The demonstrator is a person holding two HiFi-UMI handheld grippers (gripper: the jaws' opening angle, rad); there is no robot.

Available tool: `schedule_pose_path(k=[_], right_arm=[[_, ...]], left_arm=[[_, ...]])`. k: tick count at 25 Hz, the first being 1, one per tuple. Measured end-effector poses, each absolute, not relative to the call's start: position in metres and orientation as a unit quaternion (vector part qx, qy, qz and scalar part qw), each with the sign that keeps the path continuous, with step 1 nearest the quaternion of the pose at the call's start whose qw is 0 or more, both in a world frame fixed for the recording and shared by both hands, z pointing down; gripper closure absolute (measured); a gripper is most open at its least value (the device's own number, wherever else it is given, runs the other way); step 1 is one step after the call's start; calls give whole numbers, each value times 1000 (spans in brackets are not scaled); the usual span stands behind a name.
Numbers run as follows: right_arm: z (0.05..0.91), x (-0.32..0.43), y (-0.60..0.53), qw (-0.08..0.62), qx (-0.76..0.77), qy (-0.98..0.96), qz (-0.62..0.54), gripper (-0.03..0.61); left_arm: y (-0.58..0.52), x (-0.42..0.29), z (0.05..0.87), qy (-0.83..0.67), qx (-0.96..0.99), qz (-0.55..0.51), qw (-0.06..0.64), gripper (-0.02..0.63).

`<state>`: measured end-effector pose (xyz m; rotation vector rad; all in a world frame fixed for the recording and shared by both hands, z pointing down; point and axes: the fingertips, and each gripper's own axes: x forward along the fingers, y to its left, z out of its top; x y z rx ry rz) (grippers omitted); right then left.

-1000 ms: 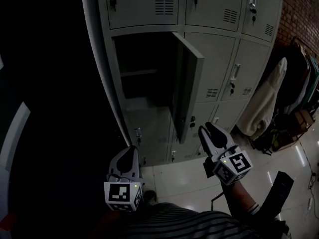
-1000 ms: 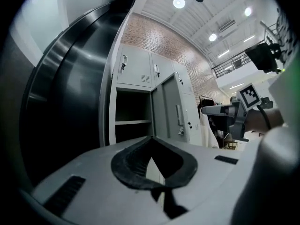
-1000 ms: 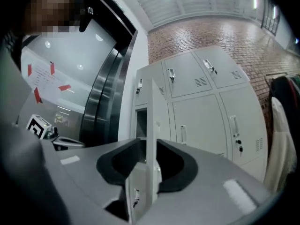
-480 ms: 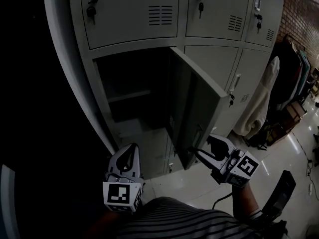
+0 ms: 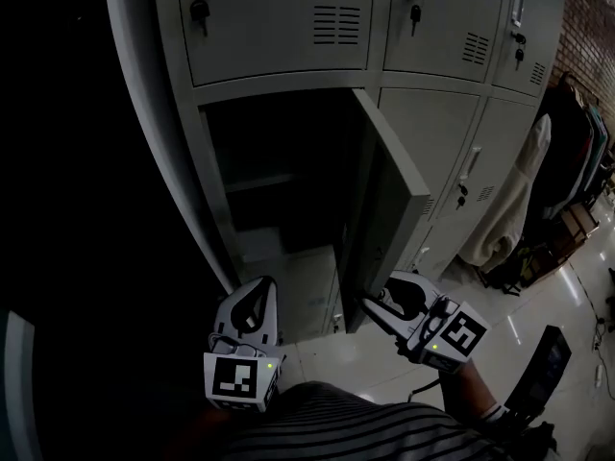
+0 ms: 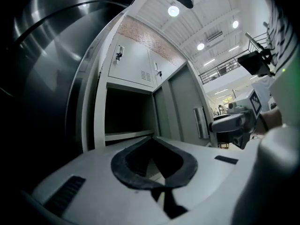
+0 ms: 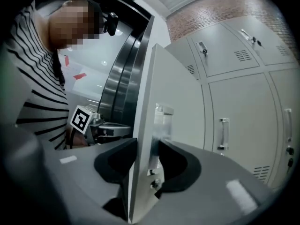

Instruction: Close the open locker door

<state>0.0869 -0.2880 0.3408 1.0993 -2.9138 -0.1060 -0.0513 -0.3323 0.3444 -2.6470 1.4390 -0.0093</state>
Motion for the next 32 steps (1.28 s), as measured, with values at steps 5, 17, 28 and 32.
schedule_pose_path(k=[5, 17, 28, 32], right_arm=[[341, 40, -300, -3, 358, -933, -43, 431], [346, -46, -361, 2, 382, -923, -37, 431], [351, -87, -419, 16, 393, -918, -49, 445], [352, -98, -441, 29, 398, -915, -54, 465]], left_arm=[[-326, -66, 348, 491, -870, -12, 50, 609], [-330, -82, 329, 481, -876, 35, 12, 609], [-337, -97, 303, 483, -873, 67, -26, 609], [-337, -97, 299, 473, -878, 67, -29, 611]])
